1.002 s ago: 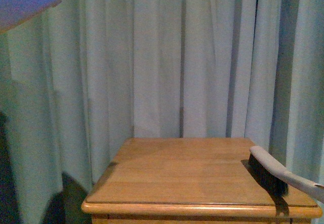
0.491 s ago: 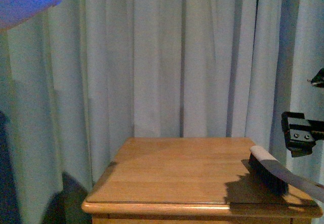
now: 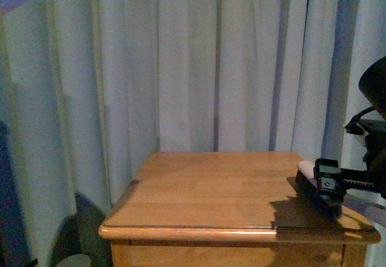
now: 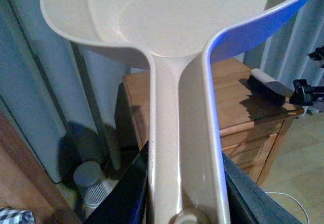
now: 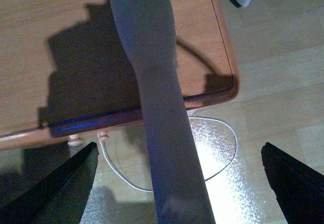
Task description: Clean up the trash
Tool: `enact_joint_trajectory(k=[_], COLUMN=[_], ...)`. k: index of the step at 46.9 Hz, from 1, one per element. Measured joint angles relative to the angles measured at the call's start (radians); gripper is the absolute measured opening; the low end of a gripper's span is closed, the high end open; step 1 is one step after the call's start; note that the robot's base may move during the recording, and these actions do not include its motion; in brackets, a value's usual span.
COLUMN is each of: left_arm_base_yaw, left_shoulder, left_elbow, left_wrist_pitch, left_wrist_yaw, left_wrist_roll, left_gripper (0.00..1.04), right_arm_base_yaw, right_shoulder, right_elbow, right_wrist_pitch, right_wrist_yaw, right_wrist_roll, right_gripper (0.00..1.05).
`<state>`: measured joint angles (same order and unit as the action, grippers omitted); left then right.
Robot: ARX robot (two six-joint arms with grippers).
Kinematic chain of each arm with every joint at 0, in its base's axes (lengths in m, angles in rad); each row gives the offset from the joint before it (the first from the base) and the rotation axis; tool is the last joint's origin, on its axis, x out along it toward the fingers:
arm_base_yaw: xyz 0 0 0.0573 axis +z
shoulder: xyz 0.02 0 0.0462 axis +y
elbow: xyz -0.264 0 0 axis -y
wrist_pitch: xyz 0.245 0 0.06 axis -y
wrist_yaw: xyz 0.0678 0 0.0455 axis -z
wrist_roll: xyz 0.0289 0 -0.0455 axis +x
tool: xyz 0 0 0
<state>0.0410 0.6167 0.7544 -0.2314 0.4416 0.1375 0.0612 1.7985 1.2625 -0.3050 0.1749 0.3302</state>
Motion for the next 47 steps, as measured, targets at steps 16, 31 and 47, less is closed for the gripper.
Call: enact_joint_trajectory(k=[16, 31, 47], left_arm_base_yaw=[0.000, 0.000, 0.000], left_shoulder=[0.000, 0.000, 0.000], left_elbow=[0.000, 0.000, 0.000], left_wrist_pitch=[0.000, 0.000, 0.000], left_wrist_yaw=[0.000, 0.000, 0.000], left_wrist_roll=[0.000, 0.000, 0.000], left_gripper=[0.28, 0.28, 0.28], right_arm_base_yaw=[0.005, -0.001, -0.005], right_shoulder=[0.048, 0.045, -0.054], right_elbow=[-0.021, -0.035, -0.068], right_wrist_pitch=[0.056, 0.069, 0.102], right_wrist_yaw=[0.000, -0.019, 0.011], right_wrist_roll=[0.015, 0.014, -0.018], right_gripper=[0.81, 0.31, 0.20])
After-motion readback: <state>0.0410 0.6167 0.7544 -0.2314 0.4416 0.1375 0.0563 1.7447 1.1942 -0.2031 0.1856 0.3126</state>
